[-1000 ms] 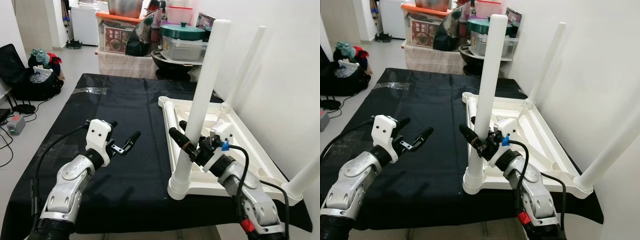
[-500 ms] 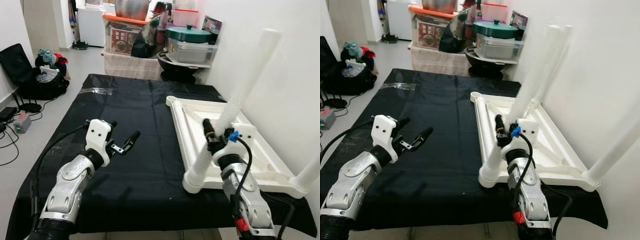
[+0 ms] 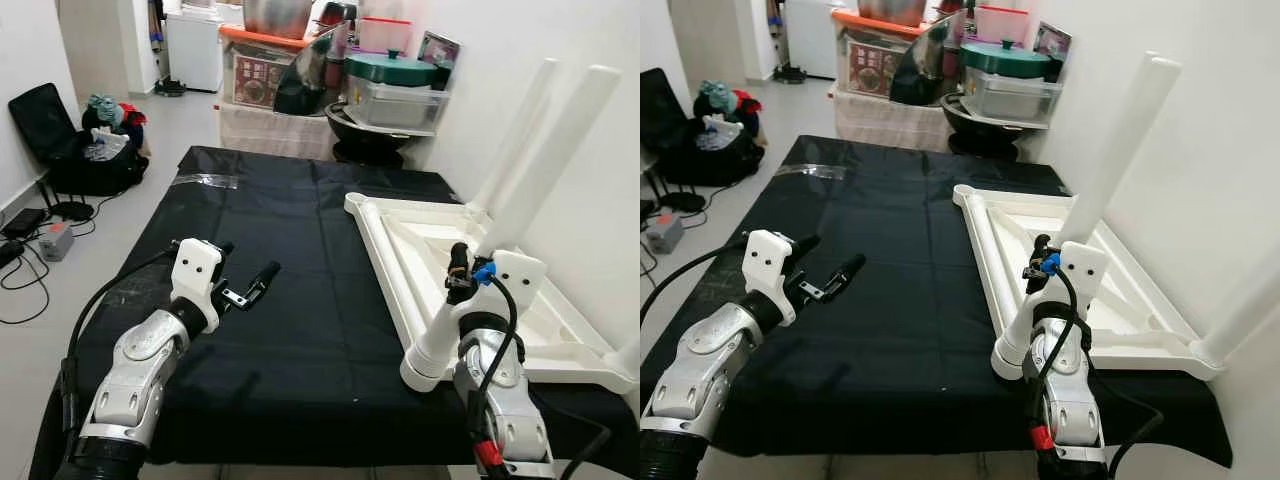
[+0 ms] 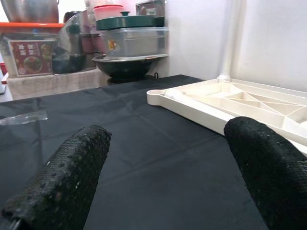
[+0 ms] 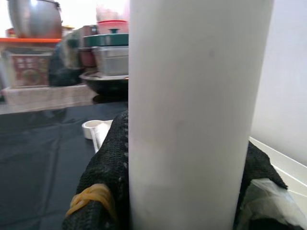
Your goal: Building children table
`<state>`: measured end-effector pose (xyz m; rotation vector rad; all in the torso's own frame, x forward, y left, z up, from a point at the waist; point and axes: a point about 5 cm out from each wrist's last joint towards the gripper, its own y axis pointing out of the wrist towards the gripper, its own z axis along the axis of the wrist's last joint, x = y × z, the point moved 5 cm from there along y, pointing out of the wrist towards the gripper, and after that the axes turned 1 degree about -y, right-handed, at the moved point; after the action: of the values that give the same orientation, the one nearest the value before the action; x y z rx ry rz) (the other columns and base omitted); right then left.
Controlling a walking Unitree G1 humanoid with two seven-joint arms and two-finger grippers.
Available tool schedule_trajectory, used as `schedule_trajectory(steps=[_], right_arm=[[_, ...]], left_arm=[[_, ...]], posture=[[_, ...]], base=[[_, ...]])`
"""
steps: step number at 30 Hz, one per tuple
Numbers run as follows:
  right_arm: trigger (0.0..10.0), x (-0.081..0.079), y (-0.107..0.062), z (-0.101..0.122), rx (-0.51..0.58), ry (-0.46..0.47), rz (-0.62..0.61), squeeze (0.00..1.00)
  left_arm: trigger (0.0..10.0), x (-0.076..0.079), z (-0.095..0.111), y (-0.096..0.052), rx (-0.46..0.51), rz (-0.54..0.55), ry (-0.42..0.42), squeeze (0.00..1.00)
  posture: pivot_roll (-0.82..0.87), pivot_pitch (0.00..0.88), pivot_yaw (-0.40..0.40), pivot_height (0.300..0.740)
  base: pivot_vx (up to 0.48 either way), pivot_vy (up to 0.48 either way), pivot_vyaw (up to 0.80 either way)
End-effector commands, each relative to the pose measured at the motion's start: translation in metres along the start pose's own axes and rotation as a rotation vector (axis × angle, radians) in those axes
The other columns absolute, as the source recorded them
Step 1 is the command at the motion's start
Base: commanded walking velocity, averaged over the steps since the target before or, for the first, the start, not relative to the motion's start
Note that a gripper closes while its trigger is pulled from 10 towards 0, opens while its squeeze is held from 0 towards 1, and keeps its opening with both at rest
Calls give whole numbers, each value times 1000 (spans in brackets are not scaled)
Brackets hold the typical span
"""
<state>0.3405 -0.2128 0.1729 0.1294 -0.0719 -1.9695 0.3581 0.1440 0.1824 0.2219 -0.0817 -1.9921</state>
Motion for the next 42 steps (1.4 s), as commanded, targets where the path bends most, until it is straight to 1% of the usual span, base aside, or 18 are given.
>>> schedule_trajectory(steps=[1, 5, 6, 8, 9, 10, 12, 13, 14, 15, 17, 18, 19, 21, 23, 27, 36, 42], right_arm=[[10000, 50, -6, -46, -163, -128, -191, 0], [10000, 44, -5, -45, -154, -104, -155, 0], [10000, 33, -4, -43, -136, -65, -87, 0], [10000, -16, -7, -34, -96, 96, 226, 0], [10000, -16, -7, -34, -96, 96, 226, 0], [10000, -34, -11, -28, -77, 155, 347, 0], [10000, -34, -11, -28, -77, 155, 347, 0], [10000, -55, -20, -22, -72, 211, 501, 0], [10000, -55, -20, -22, -72, 211, 501, 0], [10000, -69, -28, -16, -75, 276, 614, 0], [10000, -96, -56, -3, -75, 362, 919, 0], [10000, -96, -56, -3, -75, 362, 919, 0], [10000, -102, -68, -4, -93, 372, 1034, 0], [10000, -105, -81, -12, -129, 343, 1162, 0], [10000, -105, -83, -14, -140, 337, 1185, 0], [10000, -109, -92, -14, -148, 328, 1317, 0], [10000, -111, -98, -23, -193, 280, 1434, 0], [10000, -117, -99, -20, -217, 237, 1578, 0]], left_arm=[[10000, 1, -3, 1, -5, 1, -9, 0], [10000, 1, -4, 1, -6, 1, -9, 0], [10000, 1, -4, 1, -6, 1, -9, 0], [10000, 1, -4, 1, -8, -2, -11, 0], [10000, 1, -4, 1, -8, -2, -11, 0], [10000, 2, -4, 1, -9, -3, -11, 0], [10000, 2, -4, 1, -9, -3, -11, 0], [10000, 2, -4, 1, -10, -4, -12, 0], [10000, 2, -4, 1, -10, -4, -12, 0], [10000, 2, -5, 1, -11, -5, -11, 0], [10000, 1, -5, 1, -11, -5, -11, 0], [10000, 1, -5, 1, -11, -5, -11, 0], [10000, 1, -5, 1, -12, -4, -12, 0], [10000, 2, -6, 1, -14, -6, -12, 0], [10000, 3, -6, 0, -15, -7, -12, 0], [10000, 0, -6, -2, -17, 2, -7, 0], [10000, 1, -6, -1, -19, 0, -4, 0], [10000, 2, -6, 0, -18, -4, -3, 0]], posture=[[67, 0, -111, 740], [66, 0, -111, 740], [66, 0, -111, 740], [65, 0, -109, 740], [65, 0, -109, 740], [64, 0, -109, 740], [64, 0, -109, 740], [64, 0, -109, 740], [64, 0, -109, 740], [69, 0, -112, 740], [72, 0, -116, 740], [72, 0, -116, 740], [71, 0, -115, 740], [83, 0, -123, 740], [84, 0, -124, 740], [92, 0, -127, 740], [97, 0, -128, 740], [103, 0, -133, 740]], base=[[0, 0, 0], [0, 0, 0], [0, 0, 0], [0, 0, 0], [0, 0, 0], [0, 0, 0], [0, 0, 0], [0, 0, 0], [0, 0, 0], [0, 0, 0], [0, 0, 0], [0, 0, 0], [0, 0, 0], [0, 0, 0], [0, 0, 0], [0, 0, 0], [0, 0, 0], [0, 0, 0]])
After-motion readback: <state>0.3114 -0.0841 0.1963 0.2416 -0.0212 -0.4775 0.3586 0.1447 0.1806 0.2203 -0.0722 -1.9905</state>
